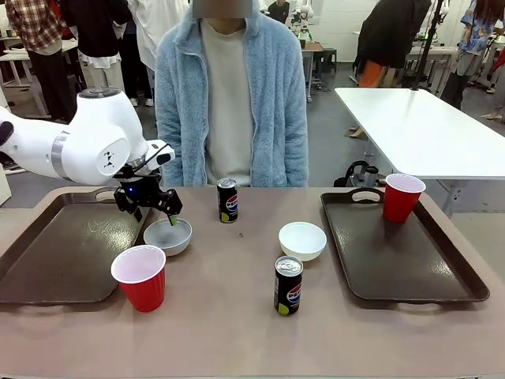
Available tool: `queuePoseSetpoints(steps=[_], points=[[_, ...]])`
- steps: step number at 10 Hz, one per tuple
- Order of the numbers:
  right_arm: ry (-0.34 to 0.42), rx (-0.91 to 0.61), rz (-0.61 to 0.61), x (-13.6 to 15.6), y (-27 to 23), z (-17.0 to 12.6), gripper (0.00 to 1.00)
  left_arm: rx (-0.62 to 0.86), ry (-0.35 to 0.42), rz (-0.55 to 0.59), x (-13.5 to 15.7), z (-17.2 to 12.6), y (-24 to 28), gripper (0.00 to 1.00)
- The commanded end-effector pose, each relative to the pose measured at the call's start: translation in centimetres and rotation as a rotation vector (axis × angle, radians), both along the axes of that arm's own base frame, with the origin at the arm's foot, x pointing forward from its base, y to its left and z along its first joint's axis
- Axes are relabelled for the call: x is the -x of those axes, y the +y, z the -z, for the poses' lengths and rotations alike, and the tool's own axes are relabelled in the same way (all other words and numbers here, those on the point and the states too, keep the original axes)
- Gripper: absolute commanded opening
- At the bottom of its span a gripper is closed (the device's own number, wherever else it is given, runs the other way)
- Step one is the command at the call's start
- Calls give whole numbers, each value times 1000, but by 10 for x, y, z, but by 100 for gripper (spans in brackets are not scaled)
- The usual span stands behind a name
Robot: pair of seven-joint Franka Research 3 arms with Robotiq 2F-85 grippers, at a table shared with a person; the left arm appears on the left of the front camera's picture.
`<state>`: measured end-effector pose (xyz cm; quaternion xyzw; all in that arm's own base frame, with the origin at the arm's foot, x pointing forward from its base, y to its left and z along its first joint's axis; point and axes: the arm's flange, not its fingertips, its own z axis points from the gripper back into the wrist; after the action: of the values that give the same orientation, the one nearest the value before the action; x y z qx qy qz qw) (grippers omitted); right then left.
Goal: Prepare tableware on both trays.
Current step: Pick up a Picnic Bowl from the table and place it on a Handle tray.
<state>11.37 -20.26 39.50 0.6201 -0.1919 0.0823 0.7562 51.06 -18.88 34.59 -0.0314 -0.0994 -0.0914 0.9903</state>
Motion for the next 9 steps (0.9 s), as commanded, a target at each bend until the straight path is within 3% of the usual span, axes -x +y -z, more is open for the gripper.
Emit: queuePoseSetpoints(steps=[1, 2, 3, 4, 5, 9], points=[[-19, -1, 8, 8, -2, 1, 100, -26, -29, 18, -5, 0, -11, 40], [-19, -1, 8, 8, -2, 1, 100, -28, -19, 19, -3, 1, -9, 40], [-19, -1, 8, 8, -2, 1, 100, -20, -14, 21, -6, 2, -8, 0], [-19, -1, 8, 8, -2, 1, 100, -27, -7, 15, -5, 3, -6, 36], [-19, -1, 8, 8, -2, 1, 100, -33, -1, 13, -8, 4, -6, 0], [-19, -1, 8, 8, -2, 1, 100, -94, -2, -17, 5, -4, -3, 0]])
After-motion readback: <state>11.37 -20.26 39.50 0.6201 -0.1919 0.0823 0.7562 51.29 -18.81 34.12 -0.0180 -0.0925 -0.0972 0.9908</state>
